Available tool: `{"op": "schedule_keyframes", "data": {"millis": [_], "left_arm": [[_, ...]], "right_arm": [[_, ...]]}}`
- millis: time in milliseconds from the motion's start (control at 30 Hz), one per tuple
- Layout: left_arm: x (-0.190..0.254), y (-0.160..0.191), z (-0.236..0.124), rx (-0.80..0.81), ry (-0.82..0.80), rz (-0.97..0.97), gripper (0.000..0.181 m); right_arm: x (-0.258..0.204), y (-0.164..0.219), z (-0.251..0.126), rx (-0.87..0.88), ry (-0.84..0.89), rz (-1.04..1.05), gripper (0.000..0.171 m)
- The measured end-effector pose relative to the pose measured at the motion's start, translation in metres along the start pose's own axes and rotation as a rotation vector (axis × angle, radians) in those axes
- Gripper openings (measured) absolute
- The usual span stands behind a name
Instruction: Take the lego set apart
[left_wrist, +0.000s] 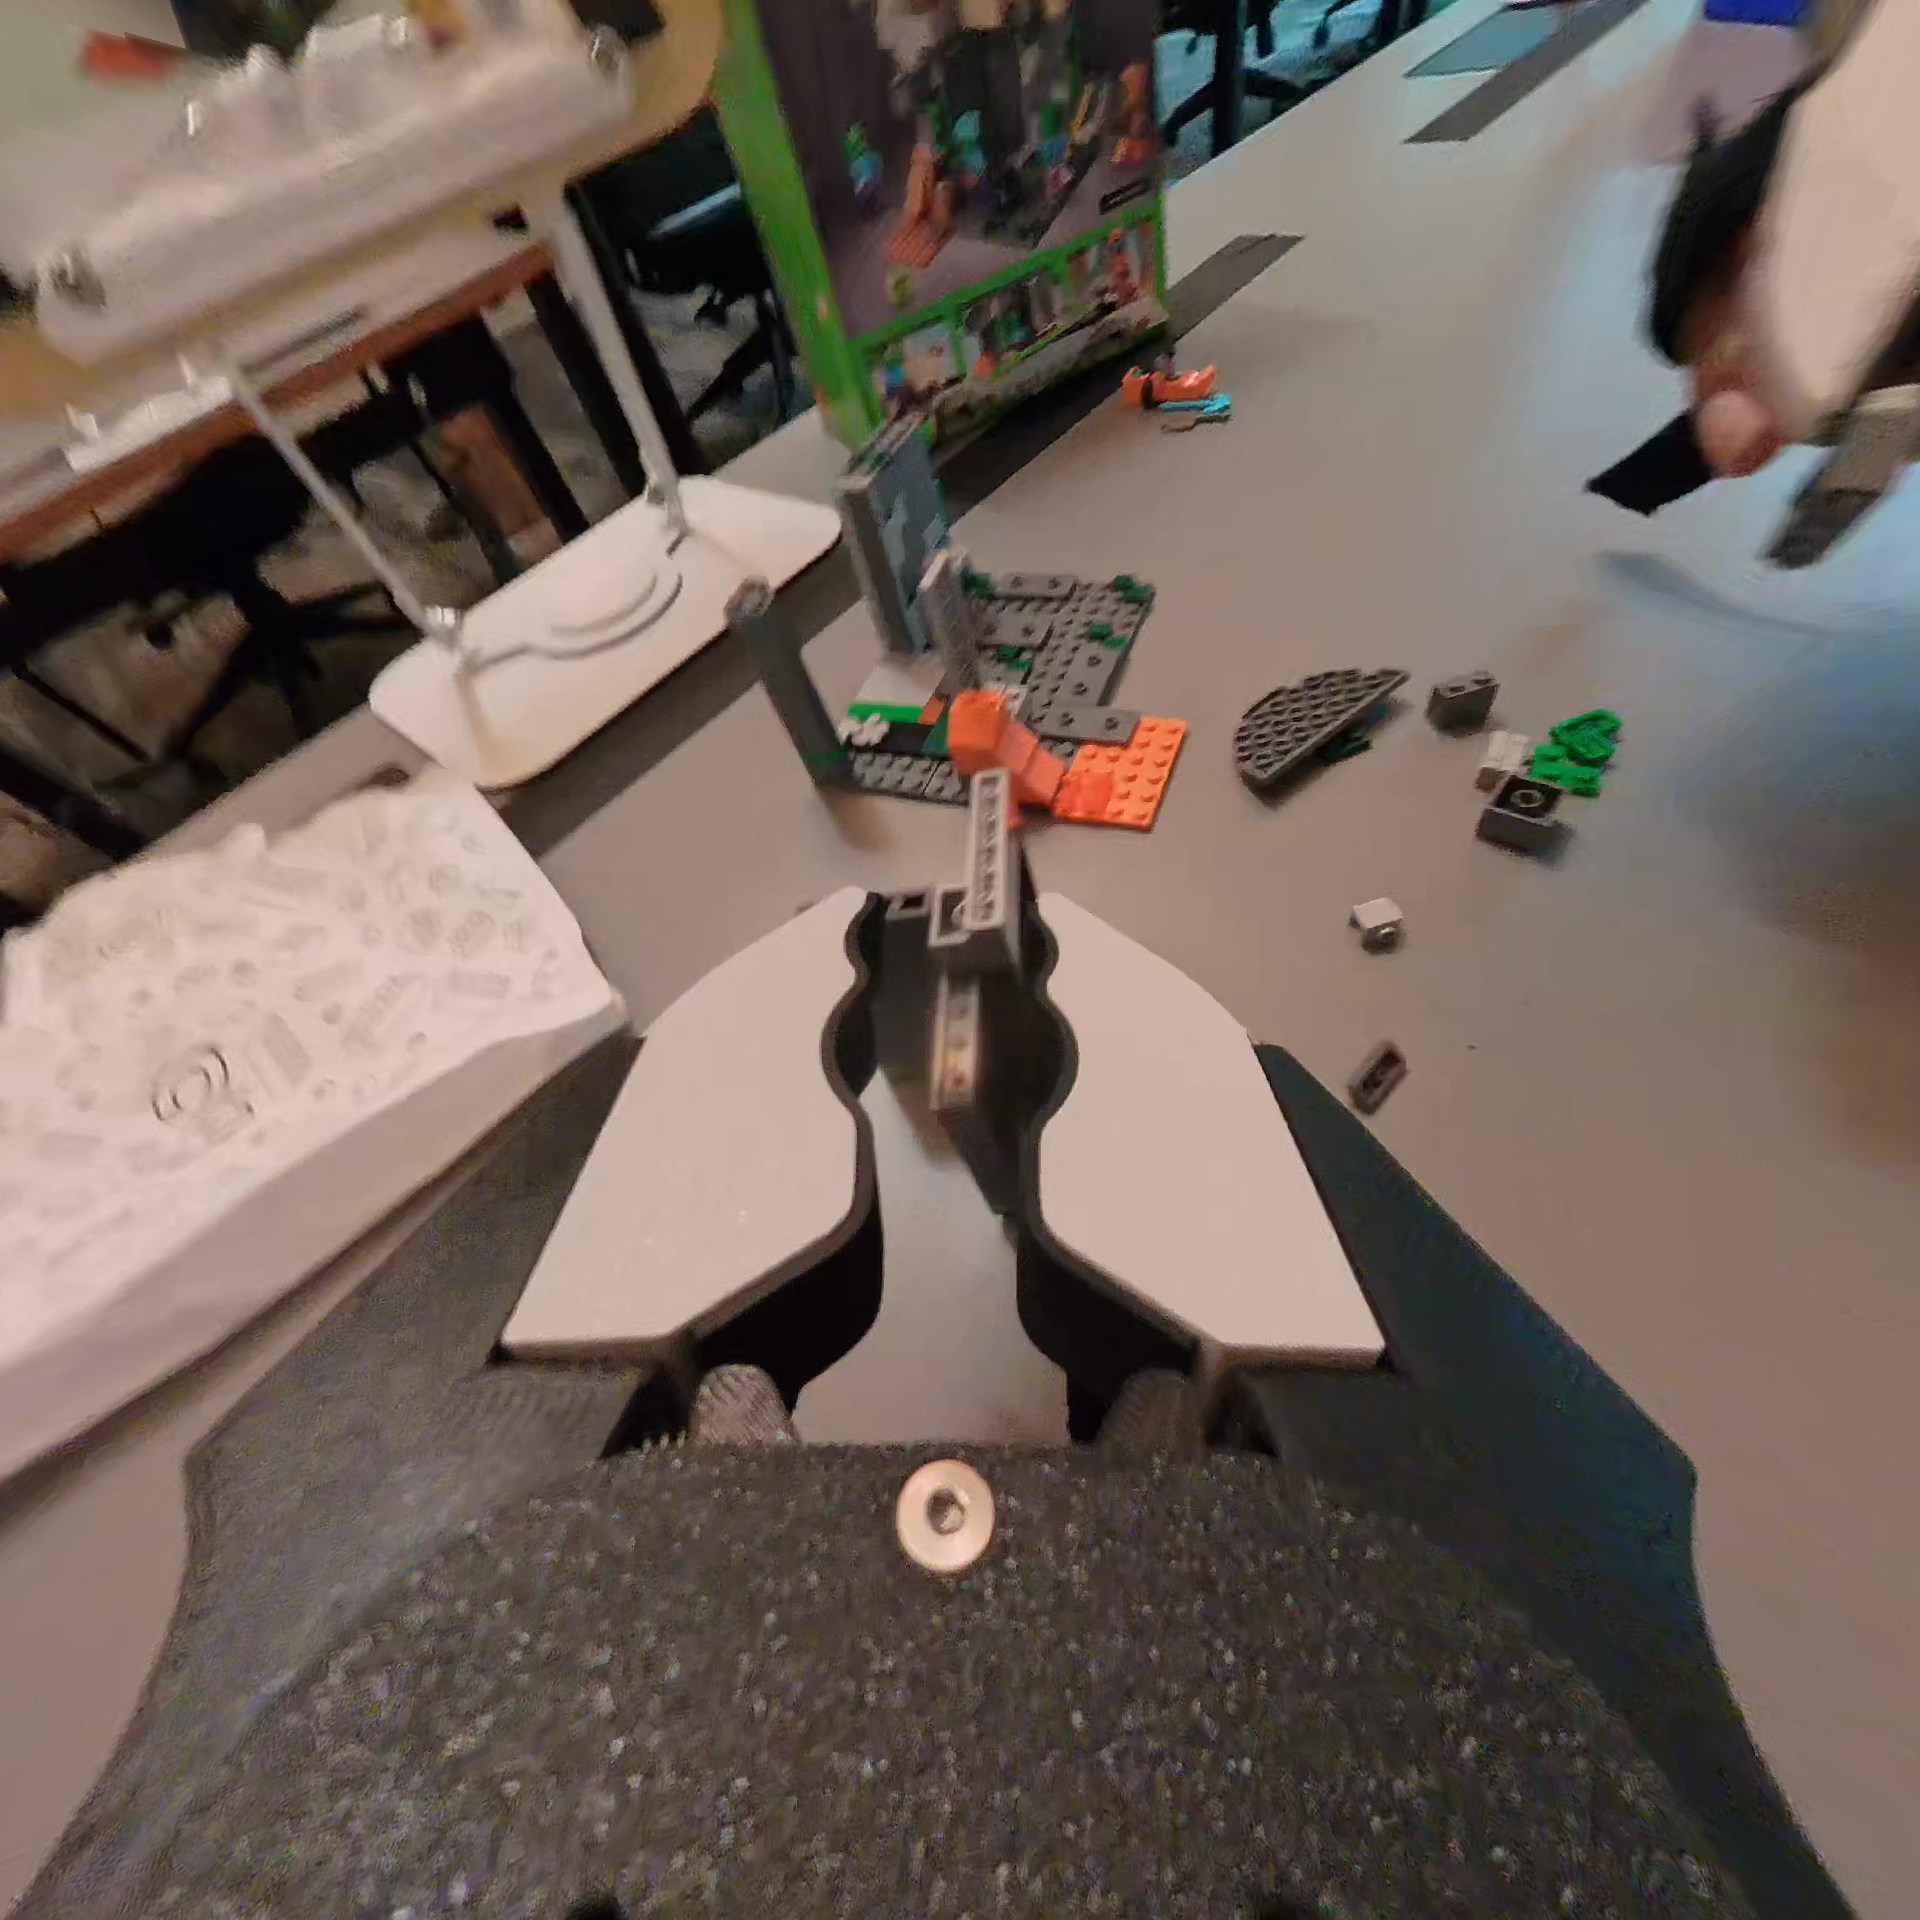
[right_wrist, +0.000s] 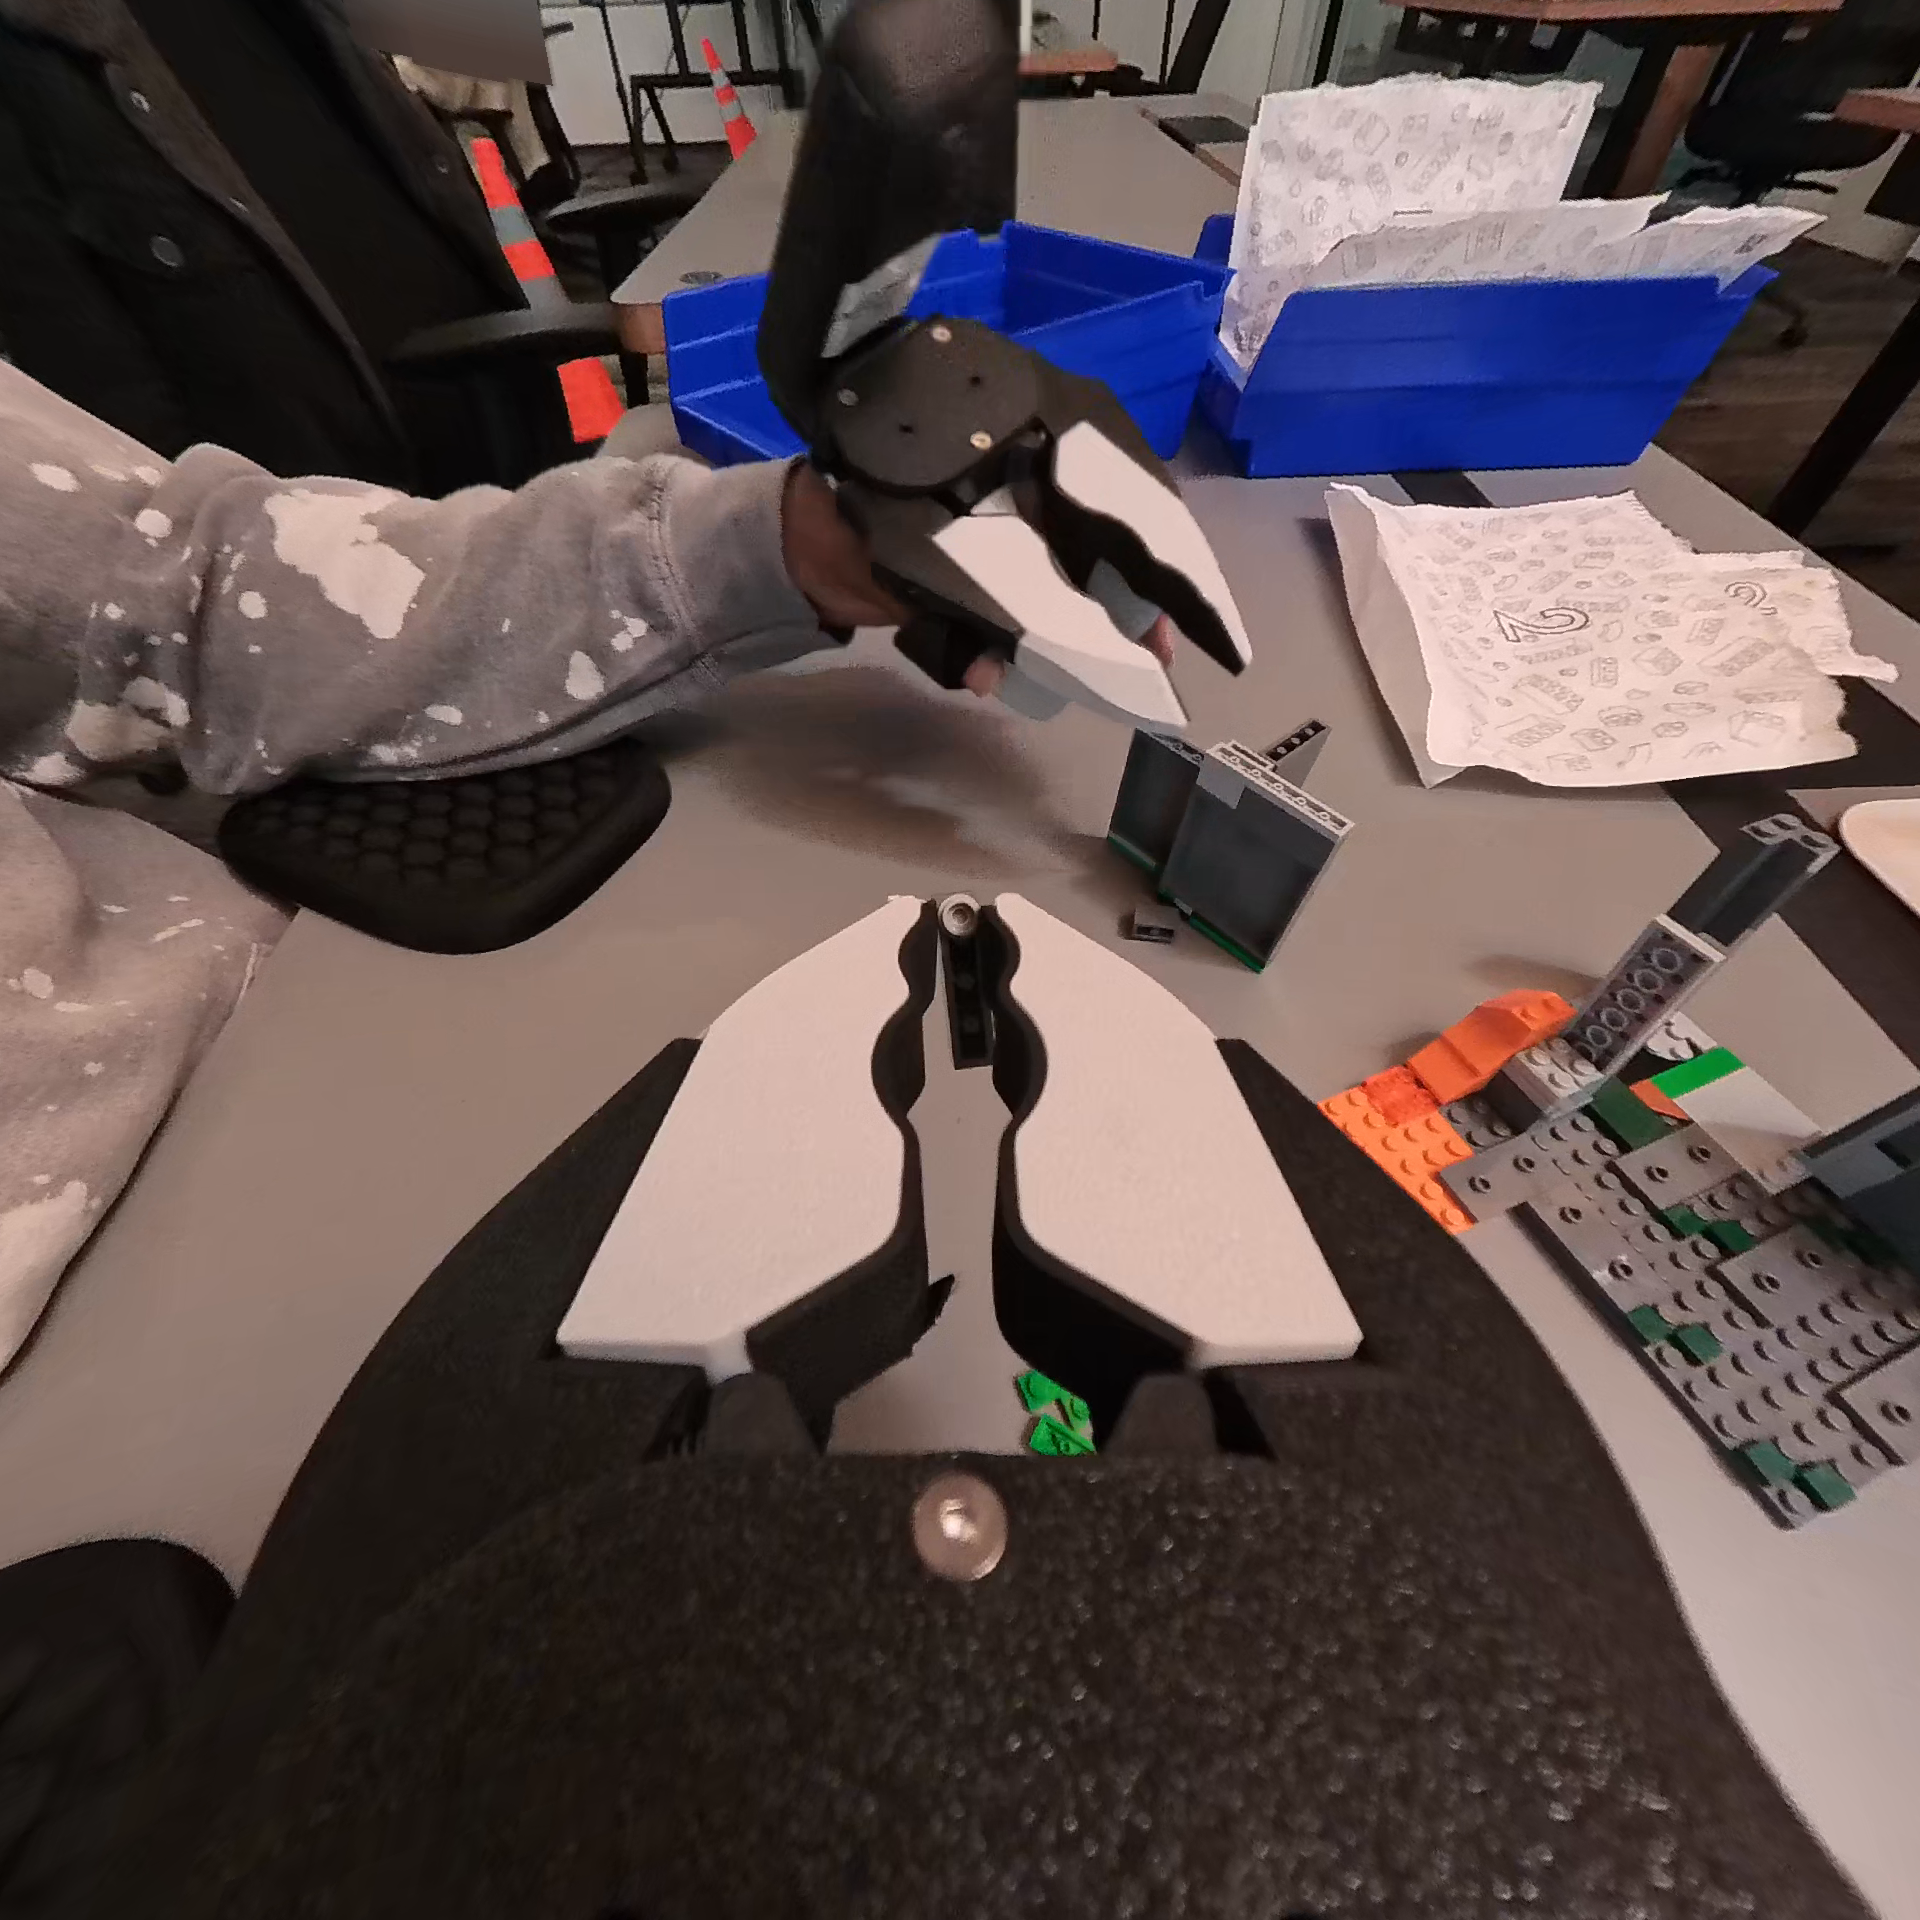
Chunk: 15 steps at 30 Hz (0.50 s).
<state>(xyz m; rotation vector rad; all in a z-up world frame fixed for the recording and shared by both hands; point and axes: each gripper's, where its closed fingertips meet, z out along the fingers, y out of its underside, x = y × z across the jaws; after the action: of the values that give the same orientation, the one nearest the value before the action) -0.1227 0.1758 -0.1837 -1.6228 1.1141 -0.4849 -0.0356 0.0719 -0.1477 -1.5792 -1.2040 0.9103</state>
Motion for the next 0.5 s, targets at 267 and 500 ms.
{"op": "schedule_keyframes", "data": {"millis": [267,500], "left_arm": [[0.103,-0.063,-0.005,0.241,0.403,-0.002,0.017],[0.120,-0.072,-0.002,0.309,0.500,-0.080,0.018]], "right_arm": [[0.002,-0.007,0.000,0.103,-0.038,0.067,0.008],[0.005,-0.013,-0.006,0.179,-0.069,0.126,0.008]]}}
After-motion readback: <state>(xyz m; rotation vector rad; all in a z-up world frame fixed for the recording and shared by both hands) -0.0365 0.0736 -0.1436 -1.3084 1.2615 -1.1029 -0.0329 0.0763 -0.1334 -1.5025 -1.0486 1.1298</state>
